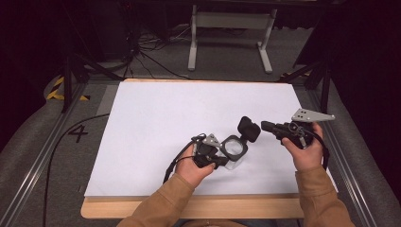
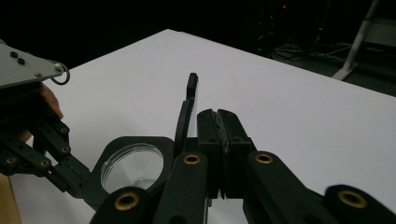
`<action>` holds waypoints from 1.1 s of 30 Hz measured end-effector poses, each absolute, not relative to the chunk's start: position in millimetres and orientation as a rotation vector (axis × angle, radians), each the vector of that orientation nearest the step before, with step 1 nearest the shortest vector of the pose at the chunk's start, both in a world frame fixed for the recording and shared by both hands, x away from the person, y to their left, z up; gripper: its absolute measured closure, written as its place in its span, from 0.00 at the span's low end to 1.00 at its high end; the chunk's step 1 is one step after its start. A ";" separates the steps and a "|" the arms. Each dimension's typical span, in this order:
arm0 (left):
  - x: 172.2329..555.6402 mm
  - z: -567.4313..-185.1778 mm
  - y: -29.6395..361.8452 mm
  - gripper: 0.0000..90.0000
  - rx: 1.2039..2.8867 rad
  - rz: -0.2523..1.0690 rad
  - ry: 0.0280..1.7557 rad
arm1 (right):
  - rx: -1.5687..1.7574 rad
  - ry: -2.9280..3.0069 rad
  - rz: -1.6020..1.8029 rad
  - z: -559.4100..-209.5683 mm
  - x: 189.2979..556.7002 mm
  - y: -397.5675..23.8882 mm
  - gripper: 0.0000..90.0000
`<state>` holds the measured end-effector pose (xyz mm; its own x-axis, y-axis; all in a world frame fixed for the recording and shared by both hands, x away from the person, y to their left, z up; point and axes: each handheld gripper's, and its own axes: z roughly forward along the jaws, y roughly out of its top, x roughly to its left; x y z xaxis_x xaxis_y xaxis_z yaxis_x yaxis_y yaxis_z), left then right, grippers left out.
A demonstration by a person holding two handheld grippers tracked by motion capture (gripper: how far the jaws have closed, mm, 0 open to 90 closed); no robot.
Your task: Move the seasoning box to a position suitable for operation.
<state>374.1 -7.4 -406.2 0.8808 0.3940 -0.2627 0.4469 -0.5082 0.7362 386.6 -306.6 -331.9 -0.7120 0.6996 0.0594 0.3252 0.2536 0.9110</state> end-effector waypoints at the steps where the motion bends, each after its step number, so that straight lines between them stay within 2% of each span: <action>1: 374.1 -405.8 -7.4 1.00 2.168 -0.075 0.603 | 0.934 2.174 1.446 -331.5 386.2 -305.9 0.99; 19: 375.3 -405.9 -7.4 1.00 2.166 -0.083 0.601 | 0.860 2.201 1.417 -325.8 375.4 -290.1 1.00; 33: 375.1 -405.3 -7.2 1.00 2.206 -0.092 0.588 | 0.733 2.476 1.338 -342.3 368.6 -250.5 1.00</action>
<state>375.1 -7.2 -405.3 0.8879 0.3806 -0.2584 0.4413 -0.5457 0.7124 368.6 -250.5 -342.3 -0.8474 0.5299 0.0320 0.3171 0.4569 0.8311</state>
